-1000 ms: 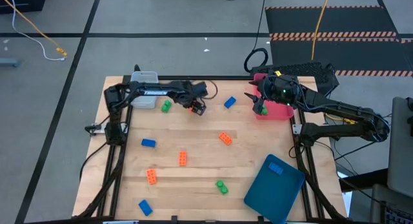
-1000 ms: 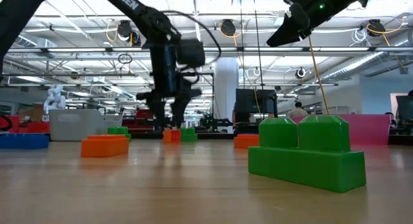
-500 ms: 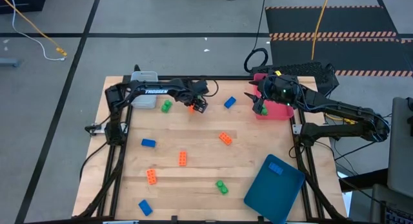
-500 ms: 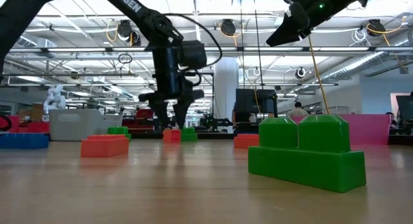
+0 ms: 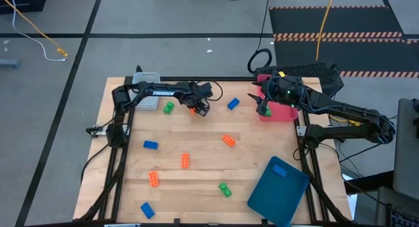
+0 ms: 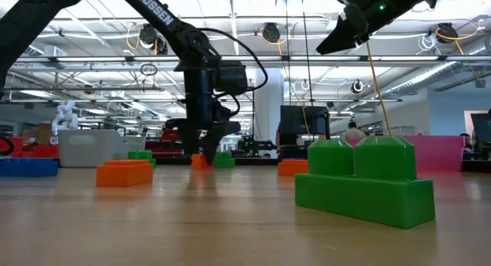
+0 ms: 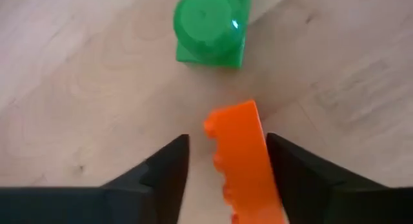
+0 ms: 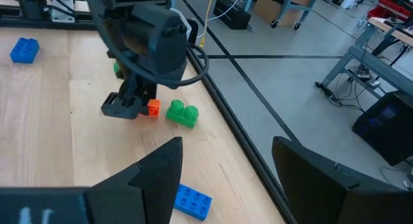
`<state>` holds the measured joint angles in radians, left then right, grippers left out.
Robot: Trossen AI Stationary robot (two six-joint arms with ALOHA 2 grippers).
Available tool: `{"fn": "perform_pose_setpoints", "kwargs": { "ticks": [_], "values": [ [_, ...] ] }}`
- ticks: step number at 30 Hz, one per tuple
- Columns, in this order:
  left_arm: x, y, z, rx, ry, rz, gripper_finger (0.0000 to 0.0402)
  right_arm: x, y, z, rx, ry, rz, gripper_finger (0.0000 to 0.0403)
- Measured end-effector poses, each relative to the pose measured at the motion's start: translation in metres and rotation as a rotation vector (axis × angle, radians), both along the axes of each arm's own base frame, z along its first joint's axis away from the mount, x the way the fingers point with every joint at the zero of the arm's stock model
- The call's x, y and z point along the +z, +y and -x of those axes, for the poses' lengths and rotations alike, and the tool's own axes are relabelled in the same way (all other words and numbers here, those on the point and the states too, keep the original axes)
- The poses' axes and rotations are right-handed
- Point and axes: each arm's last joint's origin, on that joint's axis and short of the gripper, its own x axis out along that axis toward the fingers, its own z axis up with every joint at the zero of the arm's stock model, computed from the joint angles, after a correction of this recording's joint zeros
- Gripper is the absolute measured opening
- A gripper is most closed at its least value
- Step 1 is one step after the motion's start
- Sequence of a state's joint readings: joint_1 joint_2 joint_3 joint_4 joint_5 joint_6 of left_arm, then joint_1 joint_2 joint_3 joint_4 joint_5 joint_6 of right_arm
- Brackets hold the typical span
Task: Sort & place blocks by color
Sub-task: Put the orange gamepiece into the gray bin
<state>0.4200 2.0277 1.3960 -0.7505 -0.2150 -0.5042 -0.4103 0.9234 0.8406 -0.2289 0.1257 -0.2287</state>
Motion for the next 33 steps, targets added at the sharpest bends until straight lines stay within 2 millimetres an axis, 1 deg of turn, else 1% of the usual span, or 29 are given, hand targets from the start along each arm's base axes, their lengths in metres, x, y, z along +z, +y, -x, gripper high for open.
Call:
{"fn": "perform_pose_setpoints", "kwargs": {
  "ticks": [4,6,9,12,16,18,20,22,24,28,31,33],
  "values": [
    [-0.001,-0.002,0.002,-0.045,0.024,0.037,0.0092,0.000,0.000,0.000,0.000,-0.001,0.000,0.0233],
    [0.000,-0.003,0.002,-0.079,0.026,0.063,0.0089,0.000,0.000,0.000,0.000,0.000,0.000,0.0233],
    [0.011,-0.003,0.007,-0.114,0.068,0.109,0.0089,0.000,0.000,0.000,0.000,0.000,0.000,0.0233],
    [0.040,0.000,0.010,-0.125,0.107,0.096,0.0089,0.000,0.000,0.000,0.001,0.001,0.002,0.0233],
    [0.084,0.004,0.027,-0.113,0.236,-0.003,0.0089,0.000,0.000,0.000,0.005,0.008,0.012,0.0233],
    [0.106,0.006,0.041,-0.085,0.268,-0.050,0.0089,0.000,0.000,0.000,0.006,0.011,0.011,0.0233],
    [0.126,0.009,0.059,-0.036,0.280,-0.075,0.0089,-0.001,0.000,0.000,0.006,0.014,0.010,0.0233],
    [0.140,0.014,0.080,0.023,0.285,-0.079,0.0089,-0.001,0.000,0.000,0.006,0.017,0.008,0.0233],
    [0.150,0.017,0.099,0.076,0.305,-0.087,0.0089,-0.001,0.000,0.000,0.005,0.018,0.006,0.0233],
    [0.161,0.021,0.134,0.199,0.347,-0.131,0.0089,-0.002,0.000,0.001,0.005,0.032,-0.001,0.0233],
    [0.159,0.025,0.151,0.266,0.377,-0.166,0.0089,-0.003,0.000,0.001,0.005,0.034,-0.003,0.0233],
    [0.153,0.029,0.160,0.292,0.393,-0.152,0.0089,-0.003,0.000,0.001,0.001,0.030,-0.010,0.0233]
  ]
}}
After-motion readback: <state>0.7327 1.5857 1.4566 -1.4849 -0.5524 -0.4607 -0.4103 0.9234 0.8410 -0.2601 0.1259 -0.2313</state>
